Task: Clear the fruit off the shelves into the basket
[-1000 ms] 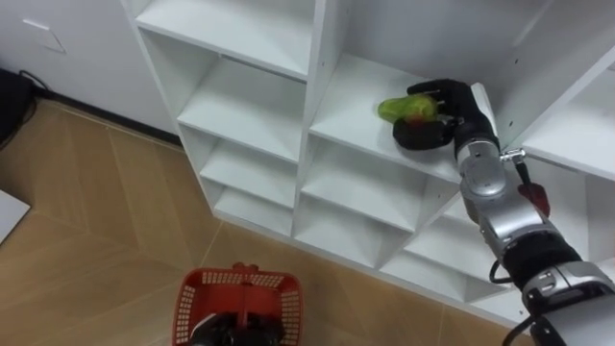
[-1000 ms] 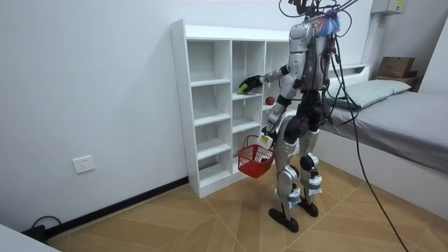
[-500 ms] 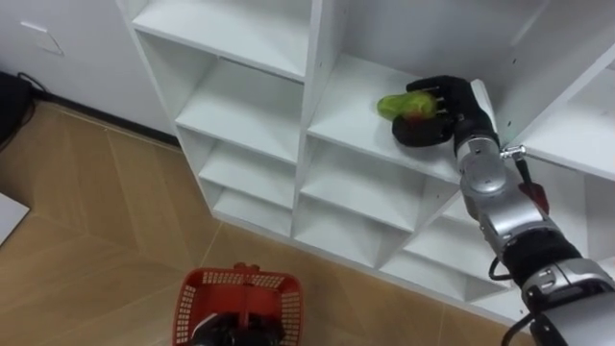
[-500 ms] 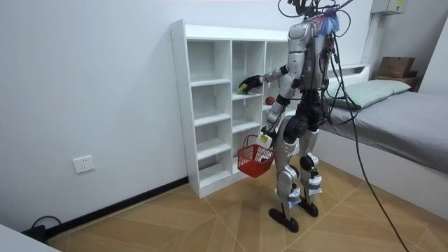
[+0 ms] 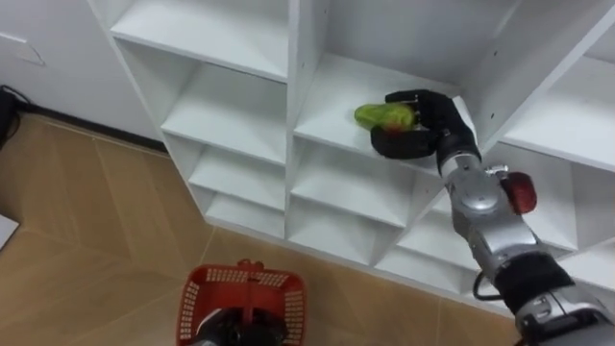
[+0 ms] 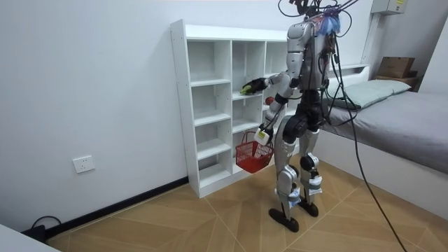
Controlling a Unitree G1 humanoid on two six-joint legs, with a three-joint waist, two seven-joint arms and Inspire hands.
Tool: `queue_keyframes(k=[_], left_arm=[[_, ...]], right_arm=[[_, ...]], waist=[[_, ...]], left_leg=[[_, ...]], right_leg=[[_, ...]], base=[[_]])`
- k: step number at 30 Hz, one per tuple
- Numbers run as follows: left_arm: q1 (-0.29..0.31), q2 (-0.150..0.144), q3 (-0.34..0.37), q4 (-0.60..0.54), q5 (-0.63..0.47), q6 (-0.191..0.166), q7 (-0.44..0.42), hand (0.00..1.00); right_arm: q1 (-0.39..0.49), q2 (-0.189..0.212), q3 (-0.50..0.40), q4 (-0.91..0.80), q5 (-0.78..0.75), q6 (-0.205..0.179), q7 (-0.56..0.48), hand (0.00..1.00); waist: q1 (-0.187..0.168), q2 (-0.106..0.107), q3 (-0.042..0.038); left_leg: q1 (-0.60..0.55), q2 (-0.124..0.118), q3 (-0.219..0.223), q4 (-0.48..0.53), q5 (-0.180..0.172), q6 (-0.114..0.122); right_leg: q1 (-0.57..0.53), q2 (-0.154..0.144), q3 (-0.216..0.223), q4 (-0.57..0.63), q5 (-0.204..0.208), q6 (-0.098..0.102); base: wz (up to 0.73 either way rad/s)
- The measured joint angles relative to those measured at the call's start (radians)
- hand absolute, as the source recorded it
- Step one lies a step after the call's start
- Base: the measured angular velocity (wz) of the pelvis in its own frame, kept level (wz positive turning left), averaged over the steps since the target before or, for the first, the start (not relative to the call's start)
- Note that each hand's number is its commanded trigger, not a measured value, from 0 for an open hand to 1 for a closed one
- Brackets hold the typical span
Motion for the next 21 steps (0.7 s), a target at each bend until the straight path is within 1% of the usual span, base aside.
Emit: queue_keyframes(k=[1,2,3,5,6,7,8,9,10,12,14,16,17,18,19,21], left_arm=[[0.000,-0.003,0.002,-0.003,0.000,0.000,0.005,1.00],[0.002,-0.005,0.013,-0.007,-0.002,0.000,0.014,1.00],[0.004,-0.005,0.020,-0.010,-0.002,0.000,0.022,1.00],[0.028,-0.008,0.037,-0.047,-0.001,-0.001,0.047,1.00],[0.037,-0.008,0.037,-0.056,-0.001,-0.004,0.054,1.00],[0.040,-0.008,0.036,-0.056,0.001,-0.004,0.061,1.00],[0.049,-0.008,0.036,-0.057,0.005,-0.006,0.072,1.00],[0.056,-0.008,0.037,-0.057,0.017,-0.012,0.077,1.00],[0.061,-0.009,0.037,-0.061,0.025,-0.017,0.081,1.00],[0.106,-0.008,0.039,-0.121,0.053,-0.021,0.092,1.00],[0.127,-0.009,0.039,-0.159,0.059,-0.023,0.106,1.00],[0.130,-0.010,0.038,-0.175,0.058,-0.032,0.121,1.00],[0.130,-0.013,0.037,-0.182,0.058,-0.042,0.130,1.00],[0.132,-0.019,0.037,-0.192,0.058,-0.048,0.133,1.00],[0.132,-0.021,0.037,-0.197,0.058,-0.050,0.135,1.00],[0.133,-0.021,0.035,-0.206,0.058,-0.054,0.137,1.00]], right_arm=[[0.012,0.005,0.000,-0.014,0.000,0.000,0.003,1.00],[0.047,0.014,-0.003,-0.057,0.002,0.001,0.010,1.00],[0.069,0.017,-0.002,-0.078,0.005,0.000,0.015,1.00],[0.155,0.023,0.000,-0.154,0.041,-0.004,0.042,1.00],[0.191,0.030,0.001,-0.166,0.069,-0.010,0.048,1.00],[0.208,0.034,0.001,-0.167,0.077,-0.014,0.052,1.00],[0.246,0.038,0.006,-0.190,0.074,-0.012,0.051,1.00],[0.286,0.039,0.009,-0.196,0.071,0.001,0.054,1.00],[0.308,0.039,0.008,-0.197,0.069,0.004,0.056,1.00],[0.398,0.040,0.008,-0.197,0.062,0.015,0.055,1.00],[0.444,0.048,0.008,-0.197,0.058,0.028,0.054,1.00],[0.459,0.059,0.007,-0.198,0.057,0.031,0.053,1.00],[0.459,0.061,0.007,-0.207,0.058,0.031,0.053,1.00],[0.461,0.061,0.007,-0.229,0.048,0.031,0.051,1.00],[0.467,0.061,0.006,-0.251,0.033,0.030,0.049,1.00],[0.485,0.060,0.007,-0.323,0.006,0.026,0.051,1.00]], waist=[[-0.006,0.001,-0.0007],[-0.020,0.004,-0.0040],[-0.024,0.006,-0.0063],[-0.050,0.015,-0.0152],[-0.061,0.021,-0.0177],[-0.067,0.024,-0.0201],[-0.069,0.030,-0.0253],[-0.071,0.034,-0.0283],[-0.074,0.036,-0.0288],[-0.082,0.046,-0.0296],[-0.102,0.050,-0.0294],[-0.121,0.052,-0.0289],[-0.127,0.054,-0.0280],[-0.127,0.056,-0.0279],[-0.127,0.058,-0.0269],[-0.128,0.061,-0.0246]], left_leg=[[0.000,0.000,0.002,0.000,0.000,0.000],[0.003,0.000,0.003,0.000,0.000,0.000],[0.004,0.000,0.004,0.000,0.000,0.000],[0.022,0.000,0.011,-0.006,0.000,0.001],[0.038,-0.001,0.014,-0.009,0.000,0.001],[0.047,0.000,0.016,-0.013,0.000,0.001],[0.069,0.000,0.022,-0.028,0.000,0.001],[0.081,0.000,0.026,-0.035,0.000,0.001],[0.085,0.000,0.030,-0.038,0.000,0.001],[0.091,0.000,0.046,-0.042,0.000,0.001],[0.093,0.001,0.054,-0.042,0.000,0.001],[0.096,0.004,0.065,-0.042,0.000,0.000],[0.105,0.006,0.077,-0.046,0.000,0.000],[0.116,0.009,0.089,-0.050,-0.001,-0.001],[0.121,0.010,0.095,-0.052,-0.001,-0.001],[0.140,0.014,0.104,-0.063,-0.002,-0.003]], right_leg=[[0.000,0.000,0.001,0.000,0.000,0.000],[0.003,0.000,0.004,0.000,0.000,0.000],[0.004,0.000,0.005,0.000,0.000,0.000],[0.016,-0.001,0.010,-0.001,0.000,0.001],[0.030,0.000,0.016,-0.003,0.000,0.001],[0.036,0.000,0.020,-0.003,0.000,0.001],[0.046,0.002,0.028,-0.003,0.000,0.001],[0.051,0.004,0.038,-0.003,0.000,0.001],[0.052,0.004,0.046,-0.004,0.000,0.001],[0.050,0.007,0.059,-0.003,0.000,0.002],[0.046,0.010,0.066,0.000,0.001,0.001],[0.046,0.013,0.077,0.000,0.002,-0.001],[0.046,0.016,0.088,0.000,0.004,-0.002],[0.048,0.019,0.103,-0.001,0.006,-0.003],[0.051,0.020,0.108,-0.001,0.006,-0.003],[0.057,0.025,0.126,-0.002,0.006,-0.003]], base=[[-0.03],[0.00],[-0.04],[-0.08],[-0.07],[-0.15],[-0.25],[-0.27],[-0.27],[-0.20],[-0.14],[-0.21],[-0.29],[-0.32],[-0.32],[-0.22]])
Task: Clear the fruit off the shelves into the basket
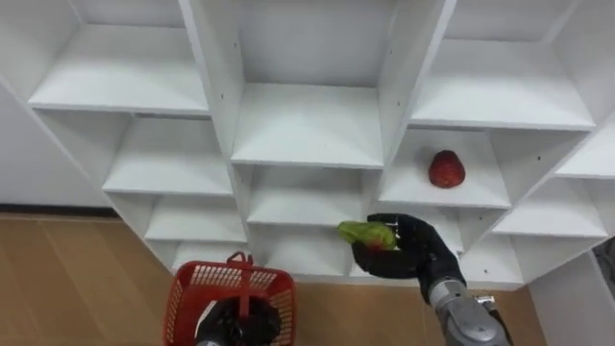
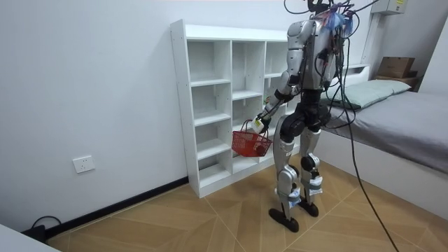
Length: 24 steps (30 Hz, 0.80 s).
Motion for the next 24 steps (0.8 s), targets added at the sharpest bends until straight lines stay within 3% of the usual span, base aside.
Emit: queue_keyframes(k=[5,14,24], left_arm=[[0.003,0.004,-0.003,-0.019,0.001,-0.001,0.013,1.00],[0.017,0.009,0.000,-0.054,0.036,-0.014,0.012,1.00],[0.022,0.011,-0.002,-0.061,0.054,-0.029,0.011,1.00]], right_arm=[[0.061,0.003,0.003,-0.107,-0.027,-0.017,0.018,1.00],[0.120,0.004,0.003,-0.107,-0.166,-0.015,0.059,1.00],[0.125,0.005,0.027,-0.060,-0.251,-0.015,0.100,1.00]], waist=[[-0.021,0.006,0.0031],[-0.020,0.006,0.0032],[-0.019,0.007,0.0036]], left_leg=[[0.008,0.002,0.001,-0.003,-0.005,-0.006],[0.006,0.003,0.001,-0.003,-0.006,-0.009],[0.006,0.003,-0.004,-0.003,-0.008,-0.009]], right_leg=[[0.006,0.007,0.004,-0.015,0.001,0.000],[0.016,0.008,0.005,-0.029,0.000,-0.002],[0.019,0.009,0.001,-0.030,0.000,-0.002]], base=[[-0.02],[-0.01],[0.00]])
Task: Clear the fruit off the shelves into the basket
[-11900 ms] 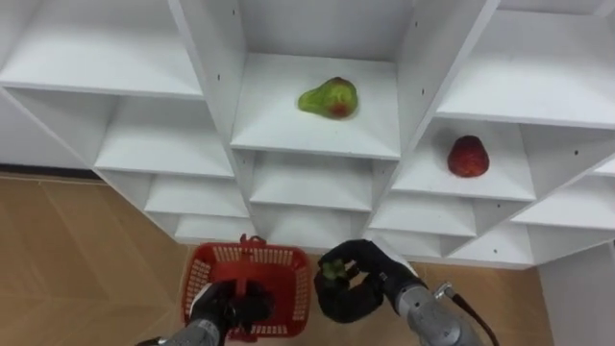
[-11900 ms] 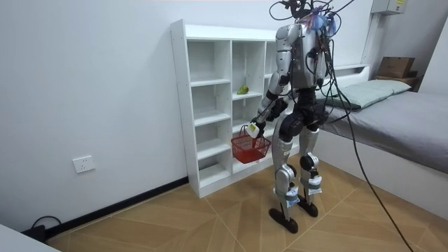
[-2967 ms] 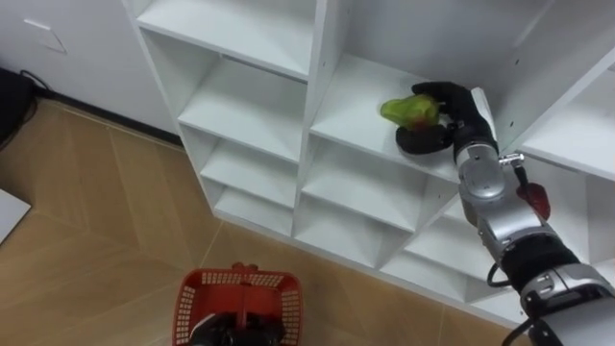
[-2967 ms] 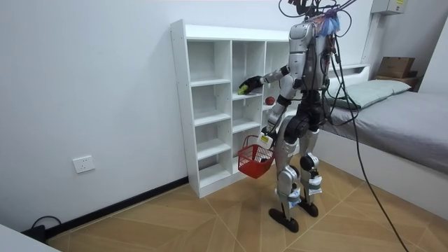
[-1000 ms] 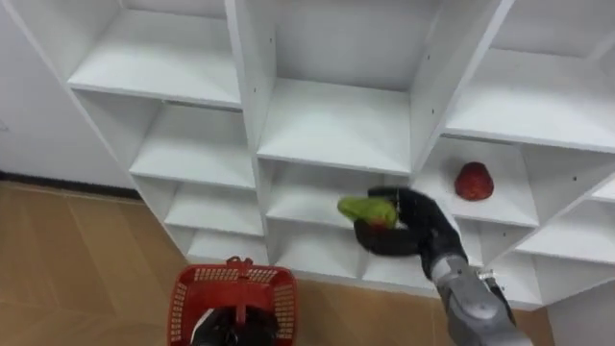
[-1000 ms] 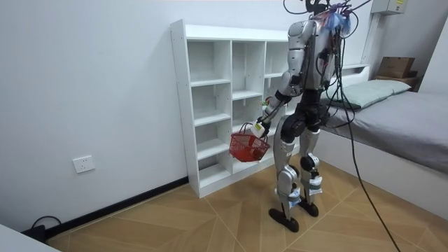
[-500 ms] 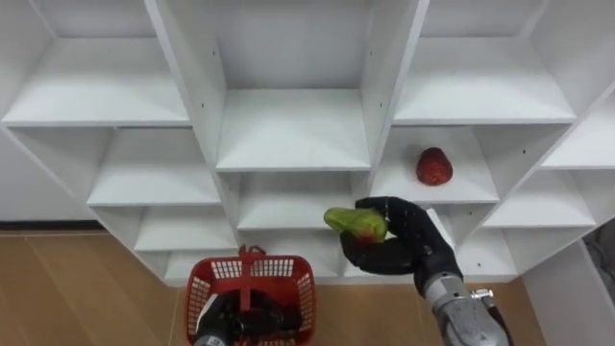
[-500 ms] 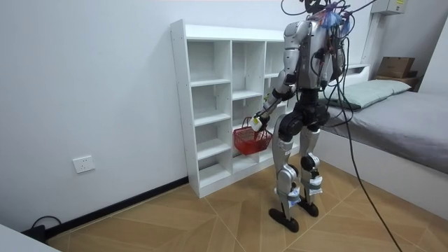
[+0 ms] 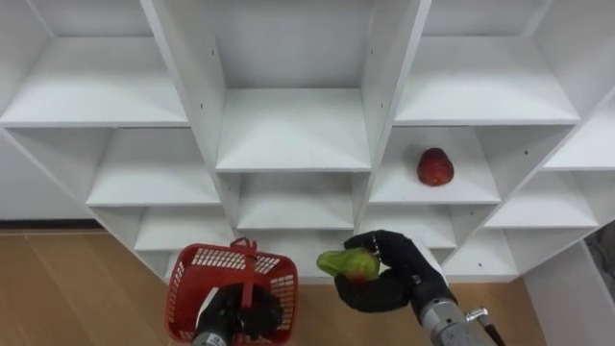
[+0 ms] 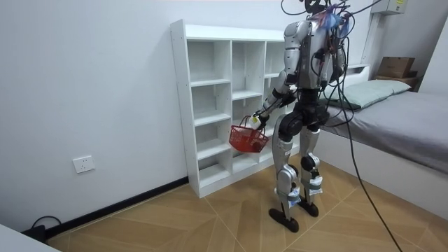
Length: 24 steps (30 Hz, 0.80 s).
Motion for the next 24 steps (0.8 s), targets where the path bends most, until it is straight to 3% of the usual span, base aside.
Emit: queue_keyframes(k=[8,13,19,24], left_arm=[[0.001,0.010,-0.019,-0.019,0.021,-0.004,-0.003,1.00],[0.001,0.014,-0.019,-0.025,0.066,-0.006,-0.031,1.00],[0.002,0.017,-0.037,-0.039,0.171,-0.006,-0.060,1.00],[0.002,0.025,-0.038,-0.040,0.263,-0.006,-0.089,1.00]], right_arm=[[-0.001,-0.001,0.015,0.050,-0.003,0.000,0.000,1.00],[-0.001,-0.003,0.015,0.069,-0.087,0.000,0.000,1.00],[-0.008,-0.003,0.022,0.072,-0.157,0.000,-0.003,1.00],[-0.063,-0.008,0.023,0.087,-0.159,0.012,-0.002,1.00]], waist=[[0.003,0.003,0.0027],[0.003,0.003,0.0027],[0.005,0.000,0.0036],[0.005,-0.006,0.0043]], left_leg=[[0.011,0.000,-0.001,0.000,-0.006,0.000],[0.011,0.000,-0.003,0.000,-0.006,0.000],[0.009,0.000,-0.004,0.001,-0.006,0.000],[0.007,0.000,-0.003,0.003,-0.006,0.000]], right_leg=[[0.013,0.000,-0.003,-0.003,-0.001,0.001],[0.012,0.000,-0.001,-0.003,-0.001,0.001],[0.011,0.000,0.000,-0.003,-0.001,0.001],[0.007,0.000,0.000,-0.002,-0.001,0.001]], base=[[0.01],[0.00],[0.00],[0.00]])
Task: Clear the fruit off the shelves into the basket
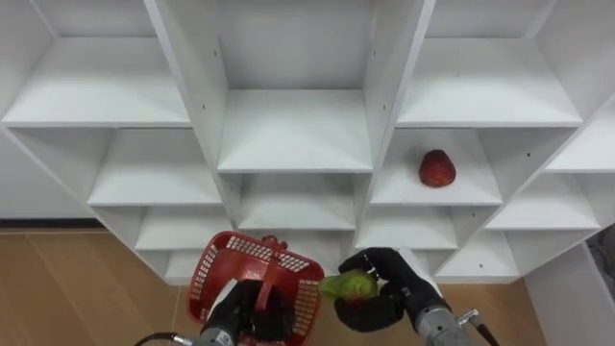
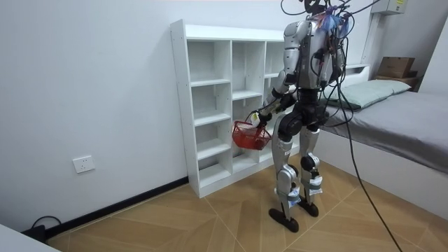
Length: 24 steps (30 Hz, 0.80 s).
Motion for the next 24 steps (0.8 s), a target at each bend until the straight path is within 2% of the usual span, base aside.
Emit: queue_keyframes(k=[9,24], left_arm=[[0.000,0.012,-0.002,-0.038,0.079,0.000,-0.059,1.00],[0.000,0.011,-0.005,-0.054,0.108,0.001,-0.111,1.00]], right_arm=[[-0.044,-0.003,0.030,0.018,-0.037,0.000,0.000,1.00],[-0.057,0.003,0.031,0.046,-0.141,0.000,0.001,1.00]], waist=[[0.006,-0.003,-0.0007],[0.023,0.003,-0.0009]], left_leg=[[-0.001,0.000,0.000,0.003,0.000,0.000],[-0.023,0.000,-0.002,0.010,0.000,0.000]], right_leg=[[0.003,0.000,-0.001,0.000,0.000,0.000],[-0.013,0.000,-0.001,0.003,0.000,0.000]], base=[[0.00],[0.01]])
